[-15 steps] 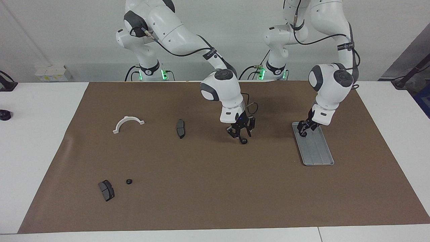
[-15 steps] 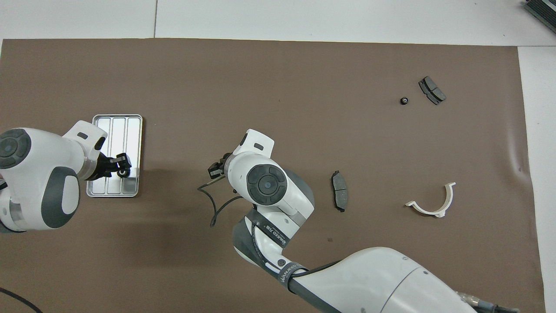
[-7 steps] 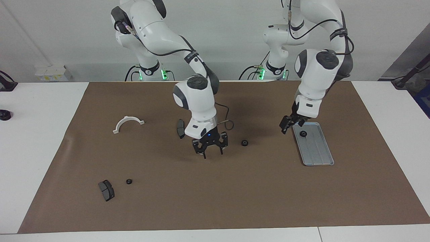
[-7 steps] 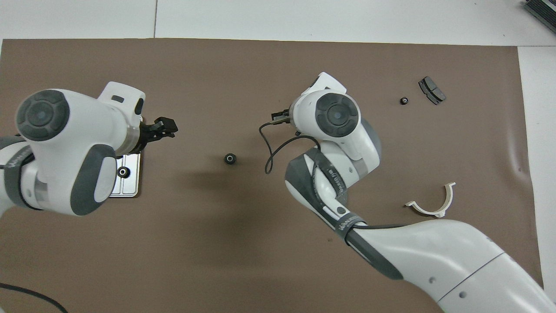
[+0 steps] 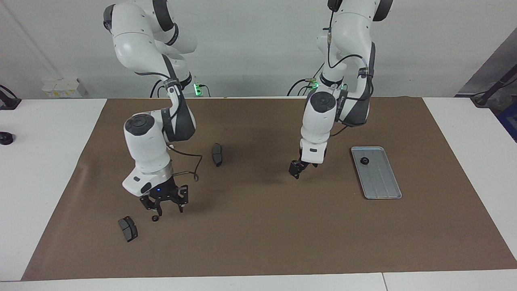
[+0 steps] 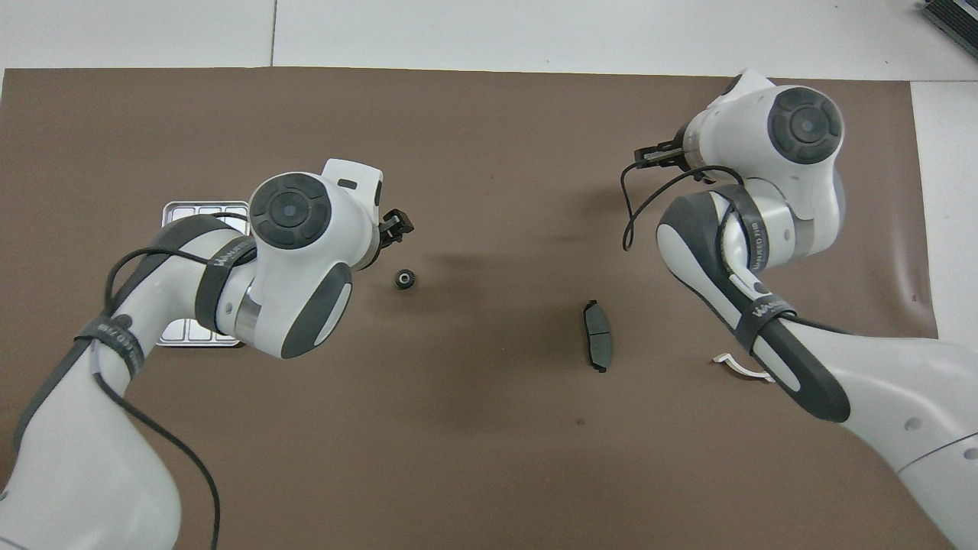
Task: Pick bearing gear from pile to tray
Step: 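Release the second bearing mid-table with the right gripper while the left gripper withdraws, then grasp the second bearing with the left gripper while the right gripper grasps the third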
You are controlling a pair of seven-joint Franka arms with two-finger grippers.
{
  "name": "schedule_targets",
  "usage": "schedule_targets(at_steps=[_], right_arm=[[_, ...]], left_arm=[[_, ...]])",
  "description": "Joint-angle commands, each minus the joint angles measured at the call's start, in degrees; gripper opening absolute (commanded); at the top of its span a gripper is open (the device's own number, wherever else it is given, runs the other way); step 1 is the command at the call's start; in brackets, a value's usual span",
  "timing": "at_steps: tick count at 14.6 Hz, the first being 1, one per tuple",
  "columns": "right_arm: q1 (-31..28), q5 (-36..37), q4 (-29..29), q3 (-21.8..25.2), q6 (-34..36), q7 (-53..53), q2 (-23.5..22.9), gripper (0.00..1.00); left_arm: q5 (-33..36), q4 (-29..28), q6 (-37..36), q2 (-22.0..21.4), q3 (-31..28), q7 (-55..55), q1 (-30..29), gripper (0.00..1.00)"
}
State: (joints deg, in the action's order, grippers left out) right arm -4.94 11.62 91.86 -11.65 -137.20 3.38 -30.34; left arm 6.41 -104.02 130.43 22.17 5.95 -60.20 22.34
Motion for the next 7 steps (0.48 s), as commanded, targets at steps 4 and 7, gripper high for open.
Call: schedule_targets(at_steps=[4, 7], right_arm=[[-4.73, 0.95, 1.3, -1.1, -1.84, -1.1, -2.44, 0.59], [-5.26, 0.86, 1.39, -1.1, -3.6, -0.66, -3.58, 0.59]], left_arm=[[1.32, -2.94, 1.5, 1.39, -1.03, -3.16, 3.15, 0.79], [1.24, -2.51, -0.69, 1.3, -0.77, -3.08, 3.06, 0.76]])
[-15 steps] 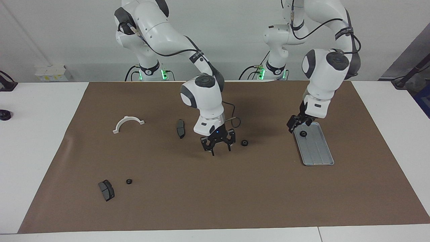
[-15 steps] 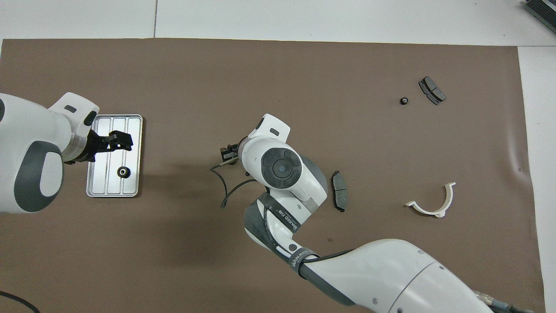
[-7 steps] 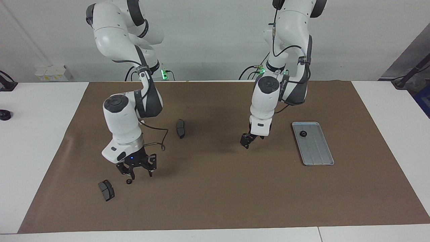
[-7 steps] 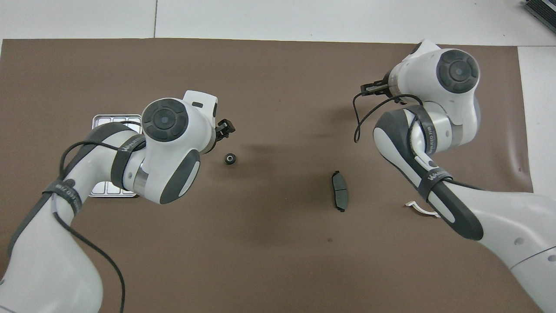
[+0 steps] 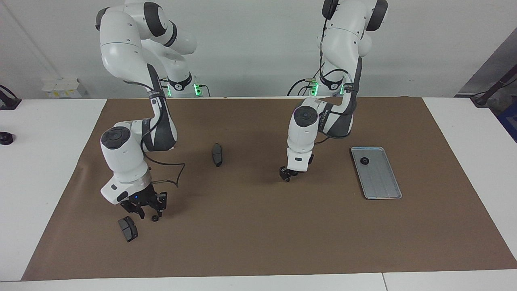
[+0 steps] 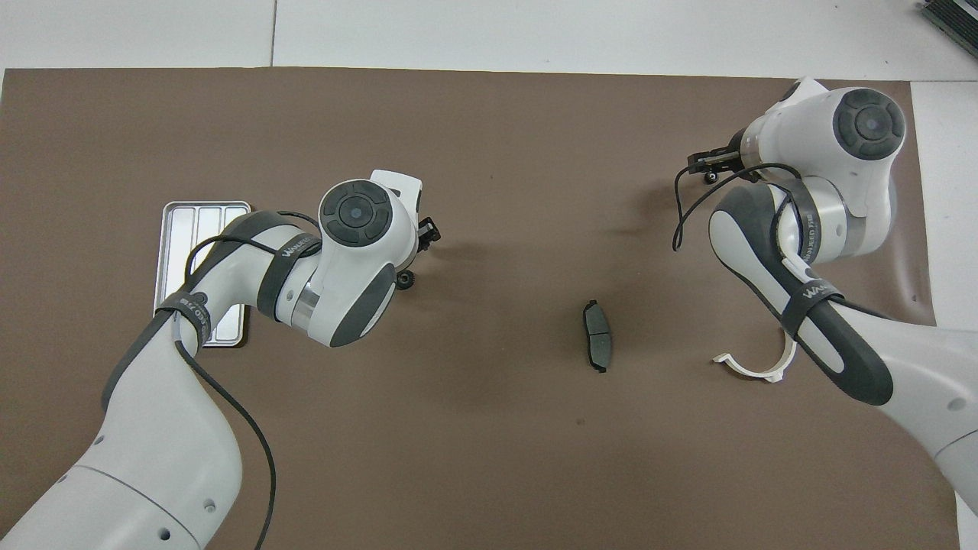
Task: Pick bearing gear from pile to tray
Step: 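Grasp the second bearing with the left gripper while the right gripper grasps the third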
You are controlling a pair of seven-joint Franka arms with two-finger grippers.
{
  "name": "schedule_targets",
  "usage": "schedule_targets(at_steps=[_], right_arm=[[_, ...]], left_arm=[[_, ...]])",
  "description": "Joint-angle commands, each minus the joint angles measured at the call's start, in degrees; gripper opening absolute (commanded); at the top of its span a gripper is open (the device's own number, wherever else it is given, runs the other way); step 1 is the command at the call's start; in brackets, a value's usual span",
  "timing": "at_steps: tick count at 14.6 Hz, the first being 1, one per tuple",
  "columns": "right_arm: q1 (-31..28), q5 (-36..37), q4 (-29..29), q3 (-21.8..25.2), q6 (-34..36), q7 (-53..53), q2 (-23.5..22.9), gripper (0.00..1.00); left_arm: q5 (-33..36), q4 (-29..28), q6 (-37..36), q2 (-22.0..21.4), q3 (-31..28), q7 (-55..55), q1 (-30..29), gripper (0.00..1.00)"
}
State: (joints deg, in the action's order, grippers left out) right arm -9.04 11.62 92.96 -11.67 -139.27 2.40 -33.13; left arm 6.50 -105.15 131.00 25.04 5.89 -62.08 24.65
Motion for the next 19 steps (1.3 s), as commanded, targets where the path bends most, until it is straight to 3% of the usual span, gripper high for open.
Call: schedule_targets(at_steps=[1, 5, 8, 11, 15, 19], right_arm=[[-0.98, 0.86, 0.29, -1.07, -1.79, 0.58, -1.06, 0.59], [-0.71, 0.77, 0.38, -1.07, -3.47, 1.55, -2.38, 0.55], [-1.15, 0.77, 1.26, -1.07, -3.29, 1.47, -2.38, 0.49], [-1.42, 0.77, 1.7, -1.07, -3.29, 1.55, -2.38, 0.44], [-1.59, 0.77, 2.23, -1.07, -2.76, 1.47, -2.29, 0.32], [-1.25, 0.77, 2.05, -1.07, -2.5, 1.47, -2.2, 0.15]], left_arm=[[1.15, -1.46, -1.71, -1.75, -0.71, -1.2, 0.83, 0.75], [0.88, -2.07, -1.28, -2.01, -0.62, -1.82, 0.84, 0.65], [0.8, -2.34, -0.84, -2.01, -0.53, -3.05, 0.84, 0.47], [0.62, -2.34, -1.1, -2.01, -0.53, -2.79, 0.75, 0.0], [0.62, -2.08, -3.55, -4.37, -0.53, -1.82, -0.83, 0.0], [-2.88, -2.25, -10.22, -12.54, -0.53, 7.37, -8.63, 0.0]])
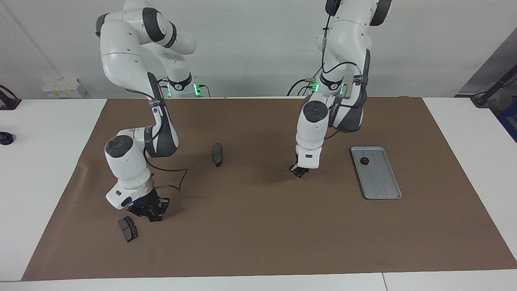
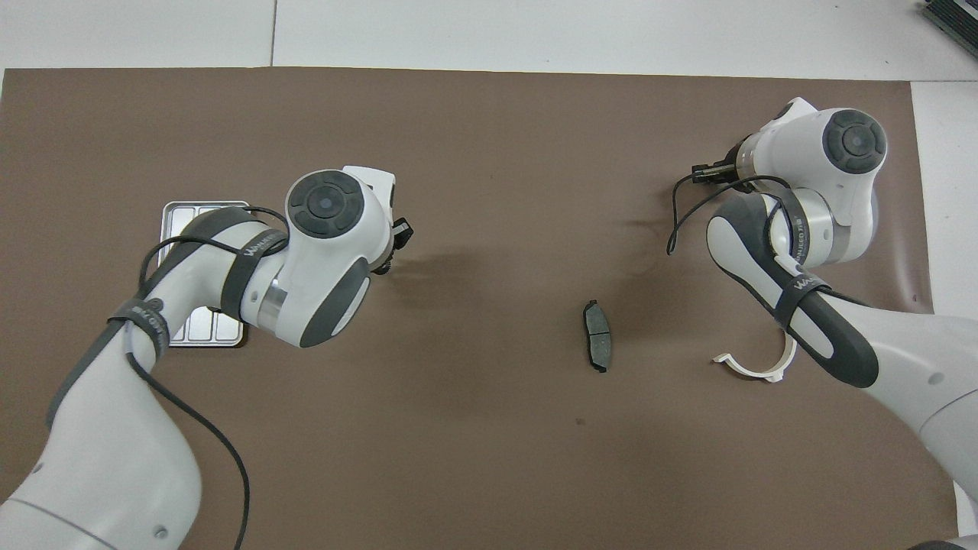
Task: Pick bearing gear from pile to tray
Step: 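Grasp the second bearing with the left gripper while the right gripper grasps the third, then place the second bearing on the tray while the right gripper carries the third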
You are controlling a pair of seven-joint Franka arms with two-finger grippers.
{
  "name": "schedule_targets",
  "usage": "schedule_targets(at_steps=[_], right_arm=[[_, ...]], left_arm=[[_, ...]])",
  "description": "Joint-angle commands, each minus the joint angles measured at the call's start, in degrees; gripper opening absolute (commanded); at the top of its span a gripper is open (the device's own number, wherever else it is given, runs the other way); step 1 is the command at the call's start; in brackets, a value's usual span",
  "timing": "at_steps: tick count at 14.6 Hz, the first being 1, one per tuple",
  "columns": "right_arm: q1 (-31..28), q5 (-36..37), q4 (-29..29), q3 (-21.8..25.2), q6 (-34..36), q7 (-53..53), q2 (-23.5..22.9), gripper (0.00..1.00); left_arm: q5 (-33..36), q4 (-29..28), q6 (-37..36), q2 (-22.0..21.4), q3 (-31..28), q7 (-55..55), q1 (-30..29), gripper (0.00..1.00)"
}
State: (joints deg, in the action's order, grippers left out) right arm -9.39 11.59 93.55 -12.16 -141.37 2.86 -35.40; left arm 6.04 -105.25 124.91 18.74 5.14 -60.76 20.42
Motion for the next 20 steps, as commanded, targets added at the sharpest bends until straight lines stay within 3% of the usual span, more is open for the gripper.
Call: schedule_targets(at_steps=[1, 4, 7, 10, 14, 15, 17, 20], right_arm=[[-0.29, 0.8, 1.2, -0.58, -0.4, 1.1, 0.15, 0.1], [2.08, 0.71, -0.2, -0.67, -0.05, 1.1, 0.5, 0.02], [7.43, 0.36, -2.83, -1.02, 2.75, 1.62, 1.21, 0.01], [15.51, 0.8, -5.12, -1.02, 5.4, 3.19, 2.35, 0.02], [24.75, 1.06, -6.71, -1.11, 4.26, 12.86, 2.26, 0.02], [26.33, 0.46, -6.71, -1.11, 3.65, 14.27, 2.09, 0.02], [29.94, 0.1, -6.54, -1.11, -1.86, 17.08, 1.13, 0.02], [34.24, 0.01, -6.62, -1.11, -7.24, 23.05, -1.51, 0.05]], left_arm=[[-3.74, -2.15, -6.15, -7.39, 0.22, 11.23, -7.91, 0.0], [-6.74, -2.24, -10.29, -8.63, 0.13, 30.9, -19.68, 0.0], [-6.75, -7.14, -6.11, -9.94, 0.04, 45.61, -28.76, 0.0], [-6.75, -15.49, 2.25, -11.26, -0.04, 47.75, -30.88, 0.0], [-6.75, -20.07, 4.9, -12.49, 0.04, 47.66, -29.48, 0.02], [-6.75, -21.04, 6.3, -12.58, 0.04, 47.67, -29.48, 0.11], [-6.75, -21.49, 7.19, -12.58, 0.04, 49.07, -29.56, 1.0], [-6.66, -17.82, 3.87, -11.97, 0.04, 51.36, -29.39, 1.0]])
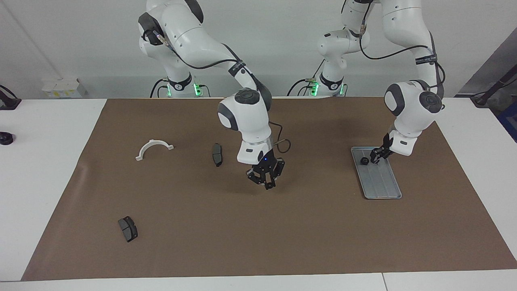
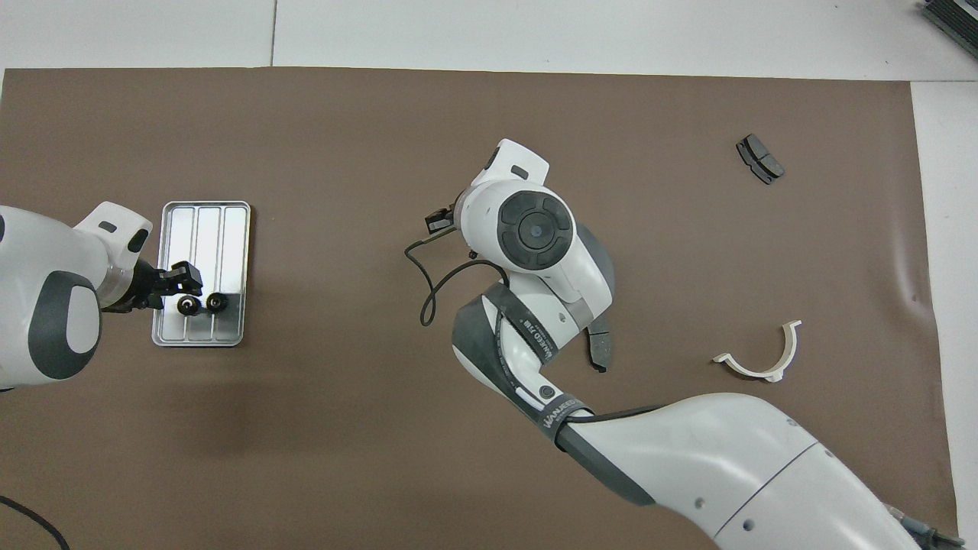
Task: Pick bearing gear from pile to tray
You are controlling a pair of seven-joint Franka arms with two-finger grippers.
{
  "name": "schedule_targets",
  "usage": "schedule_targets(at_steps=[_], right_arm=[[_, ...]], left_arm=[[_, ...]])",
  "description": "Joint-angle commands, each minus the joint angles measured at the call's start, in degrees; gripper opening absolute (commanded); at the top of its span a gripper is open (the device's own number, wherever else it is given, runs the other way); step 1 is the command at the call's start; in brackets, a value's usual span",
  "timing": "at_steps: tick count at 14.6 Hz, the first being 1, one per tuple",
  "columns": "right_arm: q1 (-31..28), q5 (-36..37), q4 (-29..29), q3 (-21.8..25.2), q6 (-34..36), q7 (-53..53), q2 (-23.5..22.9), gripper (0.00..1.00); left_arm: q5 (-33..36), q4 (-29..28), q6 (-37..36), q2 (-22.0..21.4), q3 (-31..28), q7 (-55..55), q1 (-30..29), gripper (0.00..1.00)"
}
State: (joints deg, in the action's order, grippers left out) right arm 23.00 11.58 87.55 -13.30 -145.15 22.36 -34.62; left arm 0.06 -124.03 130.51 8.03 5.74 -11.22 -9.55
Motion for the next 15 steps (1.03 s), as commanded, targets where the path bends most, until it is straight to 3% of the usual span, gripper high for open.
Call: schedule_targets(at_steps=[1, 4, 6, 7, 10, 15], right_arm=[[3.7, 0.45, -0.72, 0.03, -4.6, 5.66, -3.25, 0.06], [6.7, 0.46, -0.81, 0.03, -7.07, 10.85, -4.05, 0.23], [7.85, 0.37, -0.81, 0.03, -6.9, 13.4, -3.79, 0.65], [7.94, 0.63, -0.81, 0.12, -6.46, 14.11, -3.7, 0.73], [6.63, 0.46, -2.72, 0.56, -4.89, 13.86, -3.27, 0.79], [-2.59, -0.5, -5.55, -0.32, 16.0, 6.24, 6.03, 0.8]], left_arm=[[-0.67, 3.94, -5.92, -1.44, -0.46, 1.73, 0.93, 1.0], [-0.67, 12.3, -15.62, -1.53, -0.55, -1.67, 6.36, 1.0], [-0.24, 13.81, -14.94, -1.09, -0.46, -11.58, 10.67, 1.0], [-0.15, 14.07, -14.15, -0.92, -0.55, -14.93, 12.96, 1.0], [-0.15, 14.52, -9.33, -0.48, -0.46, -23.2, 17.45, 1.0], [1.94, 14.08, -1.15, 6.01, -0.73, -35.75, 25.61, 1.0]])
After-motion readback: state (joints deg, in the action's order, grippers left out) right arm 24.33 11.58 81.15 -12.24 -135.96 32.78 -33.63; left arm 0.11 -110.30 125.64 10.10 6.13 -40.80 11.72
